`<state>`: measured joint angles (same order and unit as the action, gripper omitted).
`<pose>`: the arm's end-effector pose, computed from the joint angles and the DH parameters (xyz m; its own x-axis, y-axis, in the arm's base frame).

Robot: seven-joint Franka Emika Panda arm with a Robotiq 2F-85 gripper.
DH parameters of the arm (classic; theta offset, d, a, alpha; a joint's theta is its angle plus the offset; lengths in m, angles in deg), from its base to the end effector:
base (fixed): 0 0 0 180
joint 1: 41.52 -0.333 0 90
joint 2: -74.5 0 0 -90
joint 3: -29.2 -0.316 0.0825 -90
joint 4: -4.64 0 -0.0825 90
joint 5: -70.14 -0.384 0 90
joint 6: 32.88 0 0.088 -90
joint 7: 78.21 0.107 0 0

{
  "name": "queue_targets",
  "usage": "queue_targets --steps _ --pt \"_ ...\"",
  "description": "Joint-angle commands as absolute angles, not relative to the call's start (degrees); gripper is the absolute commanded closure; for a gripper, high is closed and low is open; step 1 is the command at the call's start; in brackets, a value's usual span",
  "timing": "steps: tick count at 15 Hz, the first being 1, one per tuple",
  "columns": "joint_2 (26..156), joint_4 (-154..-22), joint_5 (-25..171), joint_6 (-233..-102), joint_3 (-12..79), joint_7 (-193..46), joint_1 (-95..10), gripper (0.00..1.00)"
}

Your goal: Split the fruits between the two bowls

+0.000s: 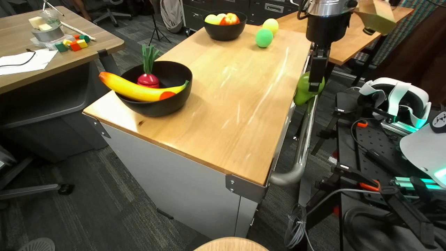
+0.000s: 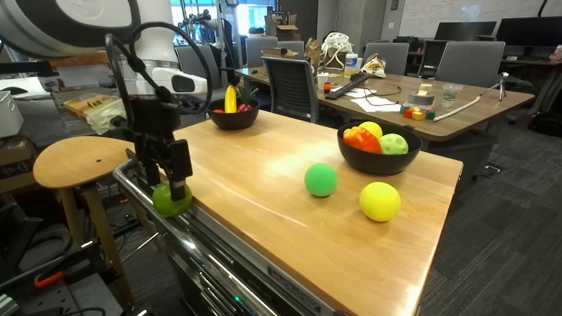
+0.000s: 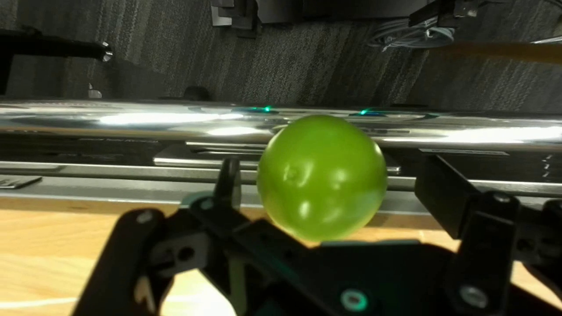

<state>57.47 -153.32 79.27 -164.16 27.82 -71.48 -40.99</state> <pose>0.3615 0.0012 0.2931 0.9871 0.0007 -0.1600 0.0212 -0.9917 0.1266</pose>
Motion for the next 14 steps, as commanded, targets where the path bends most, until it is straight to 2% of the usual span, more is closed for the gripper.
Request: queue_targets --steps 1,2,3,6,7,10,14 --pt "58.29 -153.27 80.65 -166.59 27.86 -71.07 -39.55 0.00" --pt "58.71 -153.26 80.67 -167.73 27.94 -71.19 -39.38 0.25" --pt "58.87 -153.25 80.78 -168.56 27.95 -71.23 -39.24 0.26" --pt "59.81 -153.23 80.67 -171.95 28.13 -71.69 -39.09 0.50" --pt "59.91 -153.22 80.81 -172.25 28.11 -71.61 -39.03 0.53" --pt "59.10 -153.25 80.15 -170.97 28.33 -72.58 -39.30 0.53" --pt "51.64 -153.18 74.03 -168.36 30.63 -79.29 -40.96 0.53"
